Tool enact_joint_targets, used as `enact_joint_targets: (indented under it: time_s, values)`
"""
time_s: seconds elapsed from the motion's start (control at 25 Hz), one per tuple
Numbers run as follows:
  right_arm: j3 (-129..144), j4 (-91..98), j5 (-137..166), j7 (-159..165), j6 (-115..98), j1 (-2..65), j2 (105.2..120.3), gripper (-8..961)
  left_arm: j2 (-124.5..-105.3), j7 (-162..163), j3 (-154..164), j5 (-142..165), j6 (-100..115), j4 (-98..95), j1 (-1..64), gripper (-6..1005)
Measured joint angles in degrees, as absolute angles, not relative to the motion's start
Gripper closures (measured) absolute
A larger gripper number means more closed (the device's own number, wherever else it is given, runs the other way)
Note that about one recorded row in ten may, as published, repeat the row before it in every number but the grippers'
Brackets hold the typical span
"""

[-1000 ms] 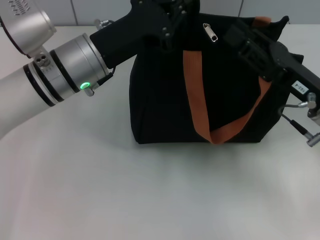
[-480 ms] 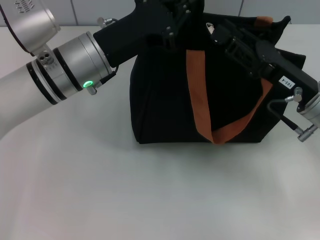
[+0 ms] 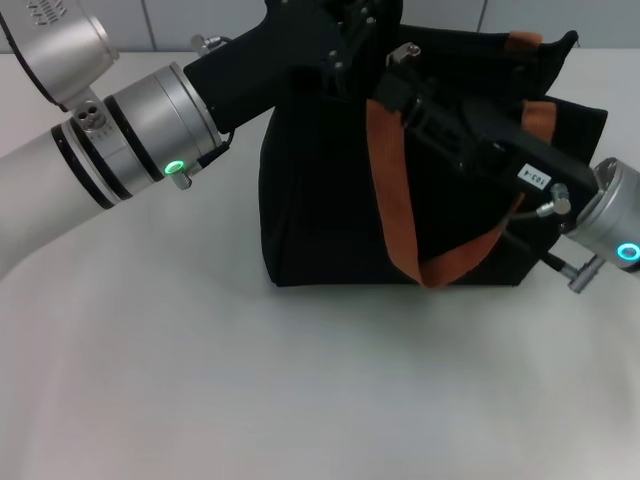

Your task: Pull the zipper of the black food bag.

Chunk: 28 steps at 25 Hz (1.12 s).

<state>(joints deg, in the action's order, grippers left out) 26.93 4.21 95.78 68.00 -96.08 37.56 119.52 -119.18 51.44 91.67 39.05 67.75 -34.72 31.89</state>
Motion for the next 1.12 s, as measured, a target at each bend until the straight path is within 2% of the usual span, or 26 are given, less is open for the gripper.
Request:
enact_joint_targets:
  time_s: [0.68,1.12]
  values:
    - [23.04,5.55,95.0,71.23,-100.44,32.92,119.47,484,-119.18,51.68,91.58,39.01,67.81,-34.79,31.98,930]
    - [22.68,5.81,95.05,73.9,-95.1,33.97,119.34,489,-119.18,51.92,92.35,38.92,67.79,-35.45,32.3,928]
